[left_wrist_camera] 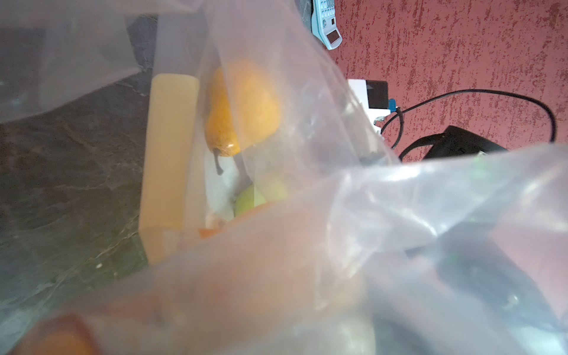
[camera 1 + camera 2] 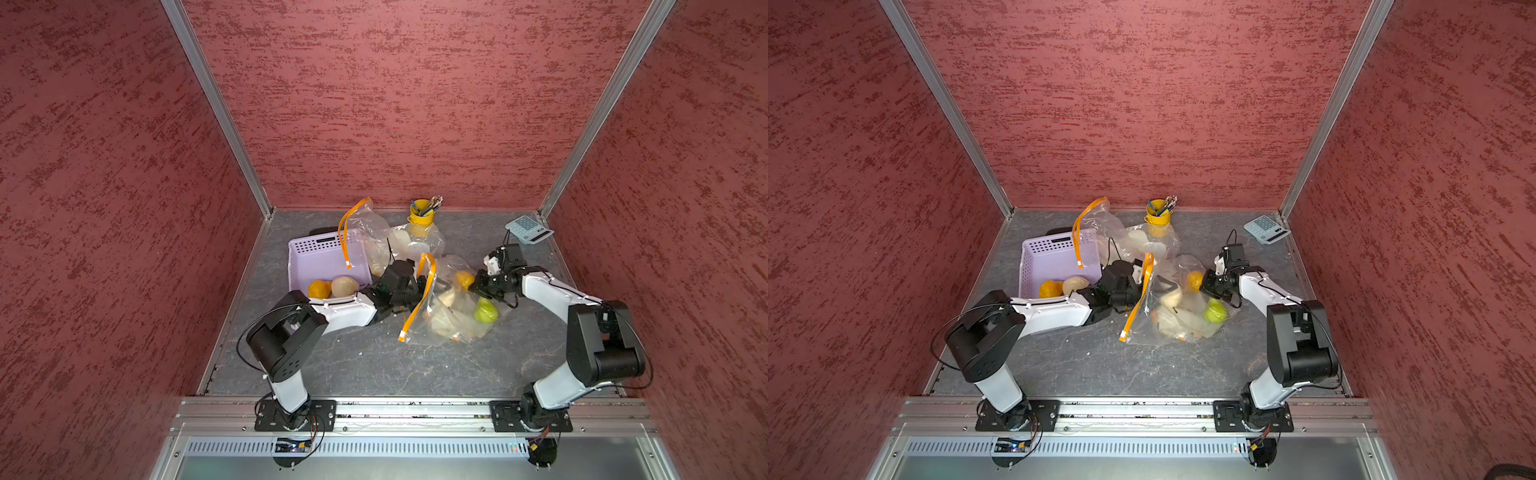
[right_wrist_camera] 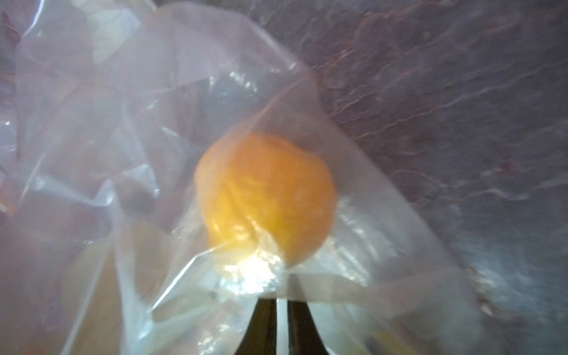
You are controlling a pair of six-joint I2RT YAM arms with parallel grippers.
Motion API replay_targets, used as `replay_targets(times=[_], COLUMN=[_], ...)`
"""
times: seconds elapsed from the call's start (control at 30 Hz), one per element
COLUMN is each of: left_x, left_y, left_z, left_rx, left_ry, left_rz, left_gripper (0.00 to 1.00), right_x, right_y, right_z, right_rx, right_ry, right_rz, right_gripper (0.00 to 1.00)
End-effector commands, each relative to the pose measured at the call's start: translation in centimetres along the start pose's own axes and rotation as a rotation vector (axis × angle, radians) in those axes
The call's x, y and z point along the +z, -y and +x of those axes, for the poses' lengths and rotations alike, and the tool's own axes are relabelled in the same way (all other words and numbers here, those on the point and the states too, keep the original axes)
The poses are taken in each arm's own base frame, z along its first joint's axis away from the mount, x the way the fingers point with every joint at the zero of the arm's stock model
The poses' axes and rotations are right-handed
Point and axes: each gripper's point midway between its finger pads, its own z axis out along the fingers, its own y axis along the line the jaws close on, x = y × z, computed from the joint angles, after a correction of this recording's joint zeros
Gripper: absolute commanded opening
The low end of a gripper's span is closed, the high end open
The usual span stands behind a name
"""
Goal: Open the zip-top bag and take out the pear
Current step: Pick up the pear from the zipper food storage bag.
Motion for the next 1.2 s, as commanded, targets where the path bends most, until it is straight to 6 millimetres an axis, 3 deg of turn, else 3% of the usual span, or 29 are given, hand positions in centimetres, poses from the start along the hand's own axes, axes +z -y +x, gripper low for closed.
replay_targets(times=[0.0,0.13,0.23,0.33,0.4,0.5,0.6,0.7,0.83,1.0,1.17], left_x=[-1.6,-2.6,-3.0,-3.1,-3.1,-2.8,-3.2,-3.8,-4.2,-3.8,-3.3], left_y=[-0.4,0.2,0.3,0.1,0.4,1.4,3.3,4.6,5.9,4.9,4.3], left_z=[0.4,0.4,0.9,0.7,0.7,0.5,0.2,0.4,0.3,-0.1,-0.8], left_rx=[0.018,-0.040,-0.052,-0.053,-0.044,-0.032,0.000,0.017,0.035,0.067,0.057], left_ry=[-0.035,-0.079,-0.140,-0.166,-0.178,-0.203,-0.207,-0.233,-0.258,-0.249,-0.228], left_rz=[-0.018,0.093,0.120,0.126,0.133,0.156,0.203,0.224,0.254,0.180,0.166], left_gripper=[0.64,0.64,0.64,0.64,0.64,0.63,0.63,0.63,0.63,0.63,0.62], right_x=[-0.9,-0.7,-1.6,-4.8,-8.0,-12.1,-14.5,-15.1,-14.5,-13.4,-18.8], right_y=[1.6,2.2,0.0,-3.7,-7.2,-9.7,-11.6,-12.2,-10.9,-12.6,-17.7], right_z=[-1.8,-2.2,-2.3,-2.3,-1.2,0.9,2.9,5.2,6.4,7.5,10.6], right_rx=[-0.013,-0.025,-0.084,-0.213,-0.344,-0.457,-0.427,-0.445,-0.495,-0.575,-0.702], right_ry=[0.057,0.069,0.103,0.166,0.214,0.283,0.266,0.241,0.263,0.229,0.317], right_rz=[0.093,0.119,0.006,-0.142,-0.300,-0.396,-0.489,-0.469,-0.315,-0.362,-0.587], right_gripper=[0.10,0.11,0.28,0.44,0.54,0.65,0.68,0.70,0.71,0.72,0.77])
